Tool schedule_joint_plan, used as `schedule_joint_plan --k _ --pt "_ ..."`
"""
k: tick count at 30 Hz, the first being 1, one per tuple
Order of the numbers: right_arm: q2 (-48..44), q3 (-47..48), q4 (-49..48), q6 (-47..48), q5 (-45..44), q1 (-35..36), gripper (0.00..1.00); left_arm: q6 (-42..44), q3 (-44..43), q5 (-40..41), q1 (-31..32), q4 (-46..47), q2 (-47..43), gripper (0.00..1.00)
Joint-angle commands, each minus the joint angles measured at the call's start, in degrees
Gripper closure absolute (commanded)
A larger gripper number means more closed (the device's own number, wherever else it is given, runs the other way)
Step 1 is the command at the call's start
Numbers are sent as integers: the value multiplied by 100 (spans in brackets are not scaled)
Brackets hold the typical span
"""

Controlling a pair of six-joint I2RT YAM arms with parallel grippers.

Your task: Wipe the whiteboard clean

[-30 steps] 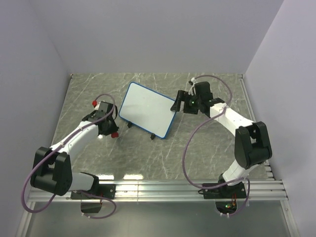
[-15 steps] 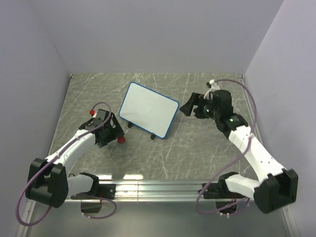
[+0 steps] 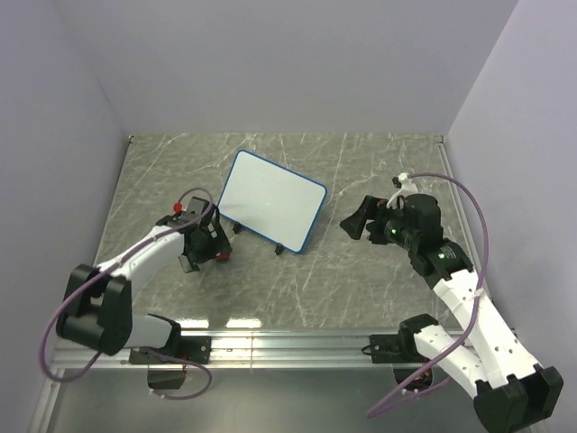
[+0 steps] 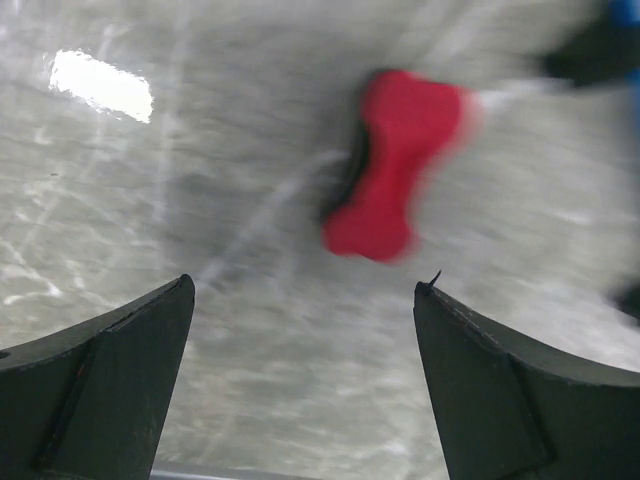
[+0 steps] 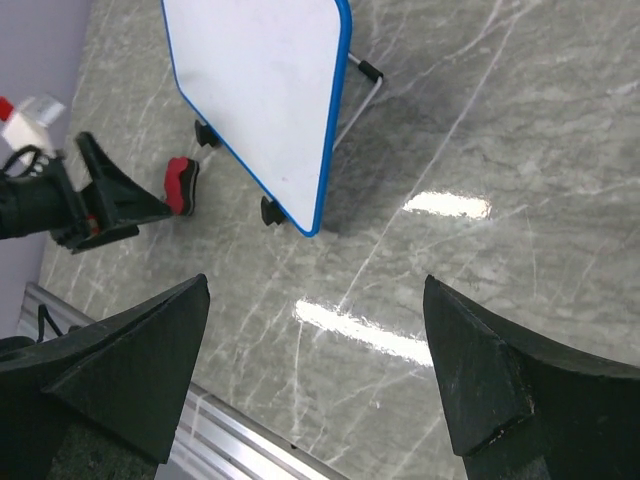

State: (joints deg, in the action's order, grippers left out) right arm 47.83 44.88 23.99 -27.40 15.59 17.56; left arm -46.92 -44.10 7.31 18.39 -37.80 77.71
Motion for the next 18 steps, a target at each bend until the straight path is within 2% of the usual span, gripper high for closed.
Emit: schedule_joint_plan --k 1,3,10,13,18 --pt "-274 266 220 33 -214 -34 6 -178 -371 51 165 282 -1044 5" --pt "-406 337 369 42 -276 -34 6 -143 -459 121 165 265 -1336 4" --pt "-950 486 774 -90 -259 -33 5 507 -986 -503 173 -16 -2241 2" --pt "-1389 216 801 -266 -443 -25 1 630 -1442 -117 174 -288 -2497 0" --pt "-1987 -251 704 -450 -619 -33 0 1096 -2883 683 182 -1017 -2270 1"
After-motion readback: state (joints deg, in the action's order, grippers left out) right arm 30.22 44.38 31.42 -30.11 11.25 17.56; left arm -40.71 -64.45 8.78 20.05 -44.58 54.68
